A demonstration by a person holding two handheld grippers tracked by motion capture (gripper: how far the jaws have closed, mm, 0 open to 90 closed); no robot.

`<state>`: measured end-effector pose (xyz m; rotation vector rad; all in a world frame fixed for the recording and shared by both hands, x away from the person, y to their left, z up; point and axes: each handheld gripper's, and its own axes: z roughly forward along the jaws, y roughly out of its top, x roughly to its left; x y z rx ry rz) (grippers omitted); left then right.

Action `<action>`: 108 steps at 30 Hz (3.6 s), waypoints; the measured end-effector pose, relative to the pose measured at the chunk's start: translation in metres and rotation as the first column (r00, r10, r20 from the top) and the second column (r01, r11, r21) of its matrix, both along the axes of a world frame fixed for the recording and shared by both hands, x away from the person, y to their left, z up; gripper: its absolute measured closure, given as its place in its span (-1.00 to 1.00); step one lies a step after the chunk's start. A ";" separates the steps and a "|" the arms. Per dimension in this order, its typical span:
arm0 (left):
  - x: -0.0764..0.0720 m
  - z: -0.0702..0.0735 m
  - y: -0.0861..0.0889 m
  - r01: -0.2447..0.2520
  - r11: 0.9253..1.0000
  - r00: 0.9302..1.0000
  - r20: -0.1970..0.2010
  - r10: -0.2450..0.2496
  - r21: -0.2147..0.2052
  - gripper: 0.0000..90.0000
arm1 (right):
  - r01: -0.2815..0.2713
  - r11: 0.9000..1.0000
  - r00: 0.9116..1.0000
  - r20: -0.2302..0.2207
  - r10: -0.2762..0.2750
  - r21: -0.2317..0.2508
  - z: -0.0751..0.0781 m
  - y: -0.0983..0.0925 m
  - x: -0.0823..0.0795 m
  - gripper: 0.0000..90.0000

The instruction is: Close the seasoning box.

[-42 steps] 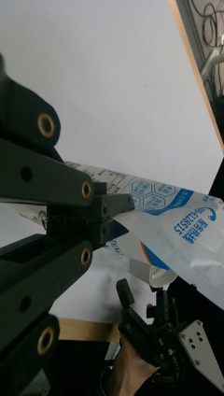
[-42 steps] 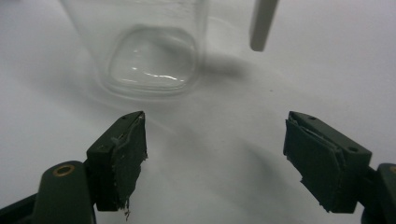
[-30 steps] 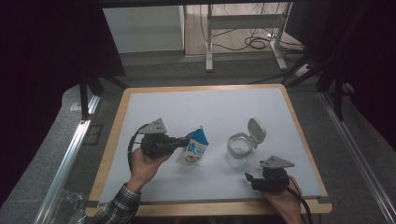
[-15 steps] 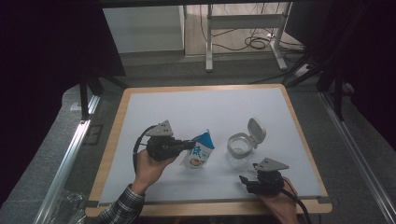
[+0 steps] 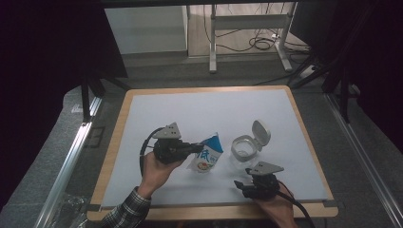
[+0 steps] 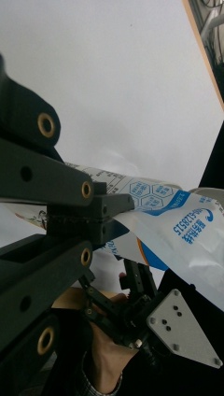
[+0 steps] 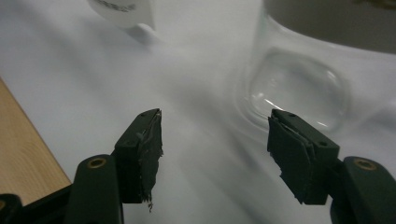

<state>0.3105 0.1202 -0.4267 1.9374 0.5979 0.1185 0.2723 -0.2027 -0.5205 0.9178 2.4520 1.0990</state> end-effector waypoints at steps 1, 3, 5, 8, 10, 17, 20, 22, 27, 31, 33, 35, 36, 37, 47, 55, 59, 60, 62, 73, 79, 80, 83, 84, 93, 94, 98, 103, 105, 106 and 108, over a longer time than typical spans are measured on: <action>0.000 0.000 0.000 0.000 1.000 1.000 0.000 0.000 0.000 1.00 | -0.006 1.000 1.000 -0.001 0.006 -0.002 0.000 0.002 0.000 -0.19; 0.000 0.001 -0.002 0.003 1.000 1.000 0.002 -0.003 0.004 1.00 | -0.020 1.000 1.000 -0.003 0.020 0.011 0.001 0.005 0.001 -0.17; 0.000 0.001 -0.004 0.002 1.000 1.000 0.001 -0.002 0.001 1.00 | -0.029 0.999 1.000 -0.010 0.030 0.033 0.001 0.008 0.003 -0.15; 0.000 0.002 -0.005 0.001 1.000 1.000 -0.003 -0.001 0.004 1.00 | -0.037 0.997 0.999 -0.015 0.038 0.071 0.001 0.011 0.005 -0.14; 0.000 0.003 -0.006 0.001 1.000 1.000 -0.003 -0.001 0.007 1.00 | -0.042 0.996 0.999 -0.018 0.043 0.078 0.001 0.014 0.006 -0.14; 0.001 0.007 -0.010 -0.003 1.000 1.000 -0.001 0.003 -0.001 1.00 | -0.057 0.997 0.998 -0.006 0.057 0.056 -0.001 0.026 0.007 -0.12; 0.001 0.009 -0.011 -0.003 1.000 1.000 -0.003 0.003 -0.002 1.00 | -0.058 0.997 0.998 0.000 0.058 0.054 -0.002 0.030 0.007 -0.11; 0.001 0.010 -0.013 -0.006 1.000 1.000 -0.007 0.006 -0.003 1.00 | -0.060 0.997 0.998 0.004 0.060 0.051 -0.002 0.034 0.008 -0.10; 0.000 0.015 -0.017 -0.009 1.000 1.000 -0.012 0.009 -0.001 1.00 | -0.058 0.998 0.998 0.010 0.058 0.035 -0.005 0.047 0.009 -0.08; 0.000 0.018 -0.018 -0.010 1.000 1.000 -0.017 0.010 -0.002 1.00 | -0.056 0.998 0.998 0.012 0.056 0.038 -0.007 0.053 0.009 -0.07; 0.000 0.020 -0.018 -0.011 1.000 1.000 -0.019 0.011 -0.004 1.00 | -0.057 0.998 0.998 0.010 0.057 0.041 -0.008 0.056 0.010 -0.07; 0.000 0.021 -0.018 -0.013 1.000 1.000 -0.021 0.012 -0.005 1.00 | -0.053 0.997 0.999 0.011 0.053 0.051 -0.009 0.059 0.011 -0.06; 0.000 0.021 -0.018 -0.012 1.000 1.000 -0.022 0.011 -0.006 1.00 | -0.054 0.997 0.998 0.016 0.053 0.054 -0.009 0.060 0.011 -0.06; 0.000 0.022 -0.019 -0.011 1.000 1.000 -0.022 0.011 -0.005 1.00 | -0.052 0.997 0.998 0.021 0.051 0.056 -0.009 0.061 0.012 -0.06; 0.000 0.027 -0.023 -0.004 1.000 1.000 -0.028 0.004 -0.003 1.00 | -0.034 0.996 0.999 0.039 0.031 0.084 -0.012 0.070 0.016 -0.05; -0.001 0.032 -0.026 0.001 1.000 1.000 -0.027 -0.001 -0.007 1.00 | -0.023 0.994 0.998 0.063 0.016 0.105 -0.013 0.074 0.019 -0.05; -0.001 0.034 -0.027 0.002 1.000 0.999 -0.034 -0.003 -0.007 1.00 | -0.022 0.993 0.996 0.085 0.012 0.115 -0.012 0.076 0.020 -0.05; -0.001 0.034 -0.027 0.003 1.000 0.999 -0.037 -0.004 -0.009 1.00 | -0.031 0.993 0.994 0.103 0.019 0.114 -0.012 0.076 0.020 -0.05; -0.001 0.035 -0.027 0.004 1.000 0.999 -0.040 -0.005 -0.011 1.00 | -0.047 0.992 0.994 0.100 0.035 0.119 -0.012 0.076 0.020 -0.05; -0.001 0.041 -0.029 0.014 1.000 0.999 -0.048 -0.015 -0.021 1.00 | -0.027 0.993 0.989 0.146 0.010 0.115 -0.012 0.079 0.019 -0.15; -0.002 0.045 -0.029 0.016 1.000 0.999 -0.047 -0.017 -0.019 1.00 | -0.027 0.993 0.982 0.189 0.004 0.118 -0.012 0.079 0.019 -0.15; -0.002 0.045 -0.029 0.019 1.000 0.998 -0.053 -0.020 -0.021 1.00 | -0.029 0.992 0.982 0.188 0.005 0.123 -0.012 0.080 0.019 -0.14; -0.002 0.044 -0.029 0.017 1.000 0.998 -0.059 -0.018 -0.023 1.00 | -0.028 0.992 0.981 0.192 0.004 0.122 -0.012 0.080 0.019 -0.14; -0.001 0.044 -0.029 0.019 0.999 0.998 -0.064 -0.020 -0.026 1.00 | -0.026 0.992 0.978 0.209 0.000 0.120 -0.012 0.081 0.019 -0.14; 0.001 0.040 -0.029 0.016 0.999 0.996 -0.086 -0.019 -0.033 1.00 | -0.045 0.990 0.966 0.257 0.009 0.136 -0.012 0.083 0.016 -0.06; 0.002 0.039 -0.029 0.013 0.999 0.996 -0.086 -0.016 -0.032 1.00 | -0.051 0.990 0.964 0.266 0.014 0.130 -0.012 0.083 0.015 -0.02; 0.004 0.038 -0.031 0.007 1.000 0.997 -0.079 -0.009 -0.021 1.00 | -0.060 0.992 0.963 0.270 0.027 0.113 -0.012 0.085 0.014 0.09; 0.009 0.036 -0.034 0.000 1.000 0.998 -0.069 0.000 -0.004 1.00 | -0.061 0.993 0.965 0.259 0.033 0.103 -0.012 0.085 0.014 0.17; 0.011 0.035 -0.036 -0.011 1.000 0.998 -0.058 0.012 0.008 1.00 | -0.070 0.992 0.968 0.247 0.043 0.101 -0.012 0.085 0.014 0.18; 0.013 0.034 -0.036 -0.012 1.000 0.998 -0.058 0.012 0.011 1.00 | -0.072 0.993 0.969 0.243 0.047 0.098 -0.013 0.085 0.014 0.18; 0.014 0.033 -0.037 -0.010 1.000 0.998 -0.055 0.011 0.008 1.00 | -0.081 0.991 0.972 0.226 0.056 0.102 -0.013 0.086 0.014 0.18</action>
